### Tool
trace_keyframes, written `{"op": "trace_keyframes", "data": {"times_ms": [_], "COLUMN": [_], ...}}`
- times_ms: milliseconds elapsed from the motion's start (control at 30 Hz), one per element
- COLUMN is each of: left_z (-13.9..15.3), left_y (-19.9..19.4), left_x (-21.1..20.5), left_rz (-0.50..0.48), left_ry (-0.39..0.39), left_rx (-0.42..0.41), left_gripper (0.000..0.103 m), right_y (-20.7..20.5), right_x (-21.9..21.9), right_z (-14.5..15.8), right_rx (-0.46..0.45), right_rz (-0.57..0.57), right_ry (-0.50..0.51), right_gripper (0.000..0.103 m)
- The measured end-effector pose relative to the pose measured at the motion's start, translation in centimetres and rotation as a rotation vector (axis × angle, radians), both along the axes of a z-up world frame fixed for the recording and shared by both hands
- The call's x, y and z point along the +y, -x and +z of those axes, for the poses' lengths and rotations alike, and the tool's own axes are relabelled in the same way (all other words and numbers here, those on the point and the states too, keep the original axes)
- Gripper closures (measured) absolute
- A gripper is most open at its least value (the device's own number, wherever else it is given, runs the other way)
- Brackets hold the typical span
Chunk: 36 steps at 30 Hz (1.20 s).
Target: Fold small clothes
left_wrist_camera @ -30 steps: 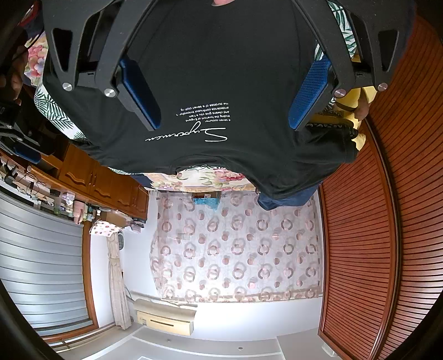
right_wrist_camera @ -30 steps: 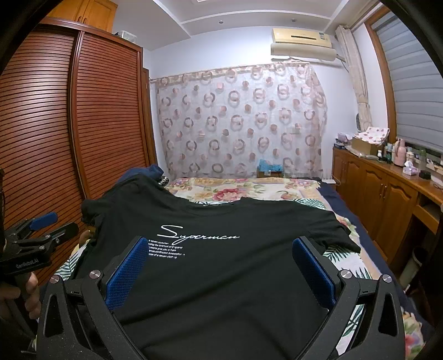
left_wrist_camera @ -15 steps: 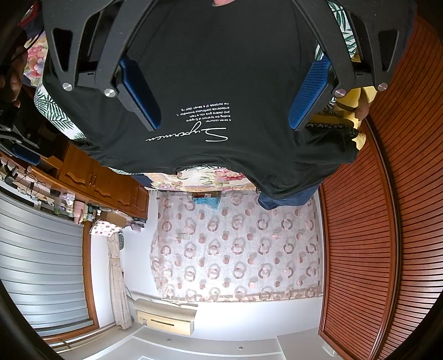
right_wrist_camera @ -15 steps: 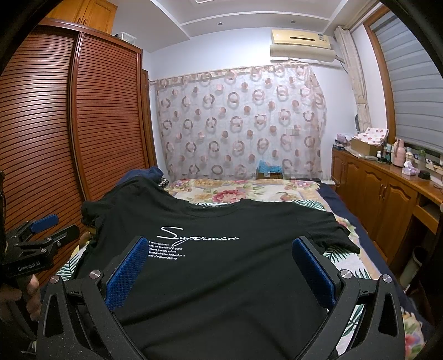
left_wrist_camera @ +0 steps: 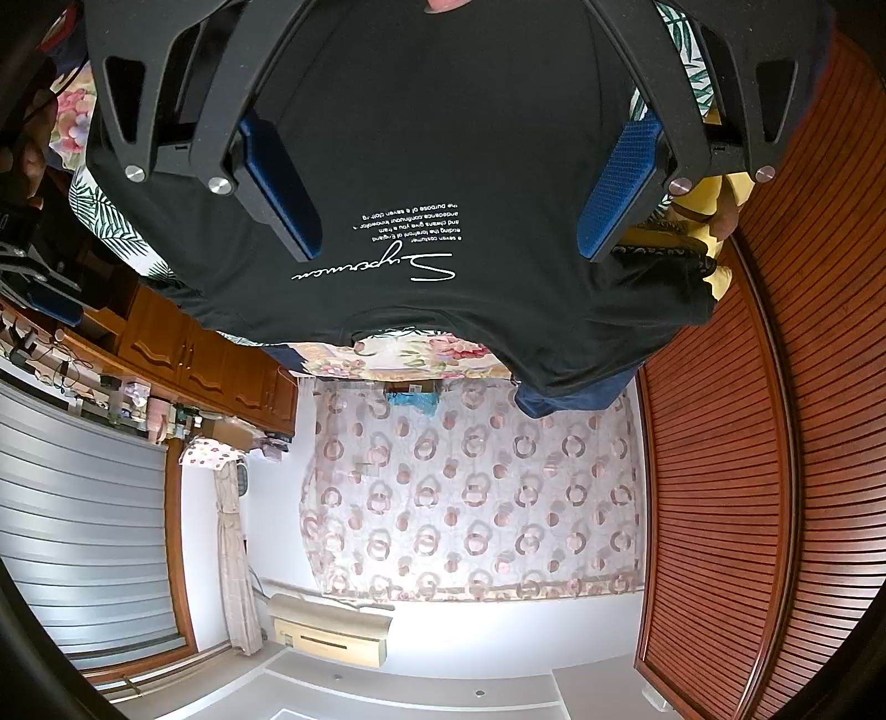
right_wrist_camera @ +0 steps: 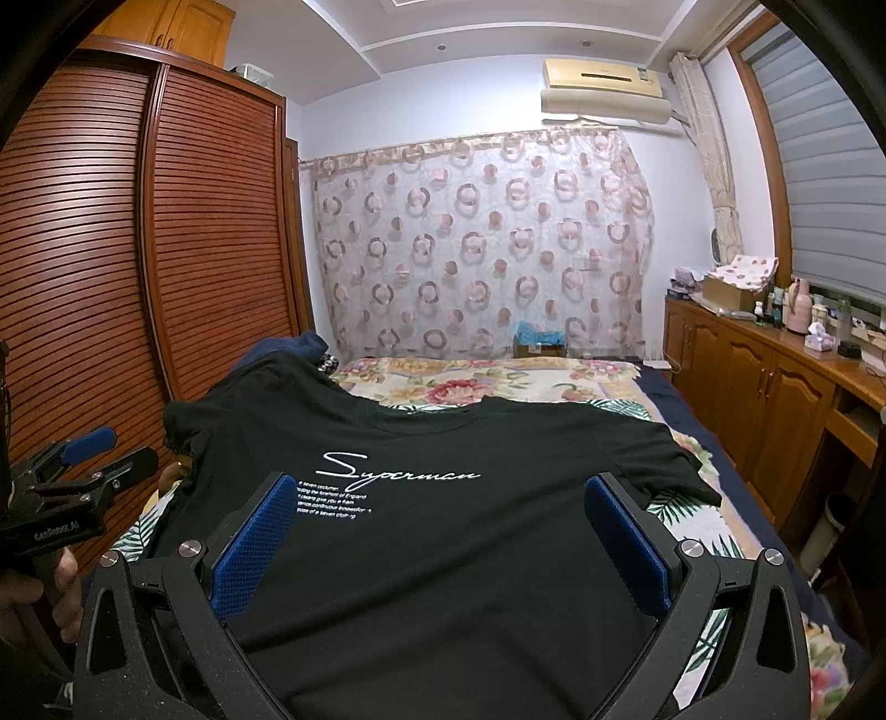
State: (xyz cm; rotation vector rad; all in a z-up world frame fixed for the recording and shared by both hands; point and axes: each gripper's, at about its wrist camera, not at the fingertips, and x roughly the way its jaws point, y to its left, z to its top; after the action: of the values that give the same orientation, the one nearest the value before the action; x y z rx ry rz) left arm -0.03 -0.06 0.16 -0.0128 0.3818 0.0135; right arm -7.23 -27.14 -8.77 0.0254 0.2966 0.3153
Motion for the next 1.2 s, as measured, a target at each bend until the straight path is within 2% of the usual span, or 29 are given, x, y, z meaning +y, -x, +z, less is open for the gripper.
{"op": "trace_keyframes", "data": {"times_ms": [1200], "left_z": [0.71], "left_y": [0.35], "left_x": [-0.02], "left_rz": [0.002], "left_ry": [0.001], "left_rx": [-0.001], "left_gripper": [0.009], "right_y": [0.02], "right_x": [0.20], "right_z": [-0.08], "right_rx": [-0.001], "right_rz": [0.010], "right_ry": [-0.003], "right_gripper": [0.000]}}
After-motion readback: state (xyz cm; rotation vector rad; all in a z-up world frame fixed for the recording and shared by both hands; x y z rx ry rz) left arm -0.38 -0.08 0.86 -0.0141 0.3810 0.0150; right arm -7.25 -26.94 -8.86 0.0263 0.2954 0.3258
